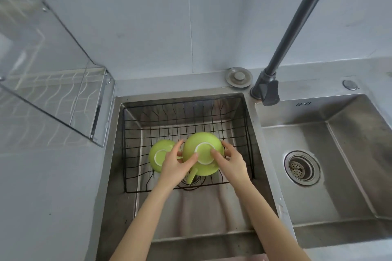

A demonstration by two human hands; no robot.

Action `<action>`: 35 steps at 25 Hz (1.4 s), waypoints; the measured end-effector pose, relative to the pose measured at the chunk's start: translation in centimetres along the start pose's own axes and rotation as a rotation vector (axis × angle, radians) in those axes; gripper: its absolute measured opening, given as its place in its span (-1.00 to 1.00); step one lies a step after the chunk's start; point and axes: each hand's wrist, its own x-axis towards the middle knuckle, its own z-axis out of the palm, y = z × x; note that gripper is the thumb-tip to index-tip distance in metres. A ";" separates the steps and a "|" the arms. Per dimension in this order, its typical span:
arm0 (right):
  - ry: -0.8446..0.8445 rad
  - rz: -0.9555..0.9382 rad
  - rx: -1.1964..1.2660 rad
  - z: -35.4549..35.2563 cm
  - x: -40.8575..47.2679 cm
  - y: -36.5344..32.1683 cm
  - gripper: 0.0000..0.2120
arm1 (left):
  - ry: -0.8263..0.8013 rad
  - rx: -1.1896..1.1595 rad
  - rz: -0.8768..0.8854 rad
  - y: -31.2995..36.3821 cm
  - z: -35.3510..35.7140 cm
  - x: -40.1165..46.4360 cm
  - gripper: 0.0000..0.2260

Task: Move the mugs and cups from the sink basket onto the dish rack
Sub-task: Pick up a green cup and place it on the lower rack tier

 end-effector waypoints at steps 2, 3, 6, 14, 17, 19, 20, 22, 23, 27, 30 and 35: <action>0.008 -0.056 -0.025 -0.1 -1.7 -0.3 -0.54 | -0.023 -0.031 0.029 0.2 -0.9 -2.2 -0.49; 0.010 -0.080 -0.039 -0.1 -2.6 -0.5 -0.55 | -0.038 -0.039 0.043 0.2 -1.5 -3.3 -0.50; 0.023 -0.130 -0.057 0.2 -5.0 -0.8 -0.54 | -0.069 -0.050 0.067 -0.3 -3.5 -5.5 -0.46; 0.031 -0.188 -0.037 4.2 -10.2 -1.9 -0.53 | -0.151 0.029 0.183 -2.8 -10.2 -9.8 -0.44; 0.024 -0.212 -0.030 6.8 -12.3 -2.5 -0.54 | -0.152 0.061 0.210 -4.0 -13.1 -10.7 -0.36; 0.018 -0.248 -0.045 8.7 -13.6 -3.1 -0.54 | -0.170 0.079 0.235 -4.9 -15.1 -11.2 -0.32; 0.009 -0.268 -0.056 9.4 -14.0 -3.2 -0.54 | -0.167 0.087 0.241 -5.3 -16.0 -11.4 -0.31; -0.020 -0.297 -0.071 11.2 -14.8 -3.5 -0.51 | -0.155 0.086 0.245 -6.3 -18.1 -11.8 -0.28; -0.042 -0.305 -0.079 12.1 -15.1 -3.6 -0.49 | -0.150 0.077 0.245 -6.7 -19.1 -12.0 -0.27; -0.173 -0.350 -0.117 15.6 -16.5 -4.1 -0.38 | -0.115 0.056 0.244 -8.4 -23.4 -12.7 -0.27; -0.223 -0.409 -0.130 18.4 -17.5 -5.0 -0.31 | -0.098 -0.024 0.230 -9.6 -26.5 -12.9 -0.34; -0.184 -0.511 -0.317 22.8 -18.1 -6.2 -0.17 | -0.040 -0.061 0.244 -10.5 -30.2 -13.0 -0.39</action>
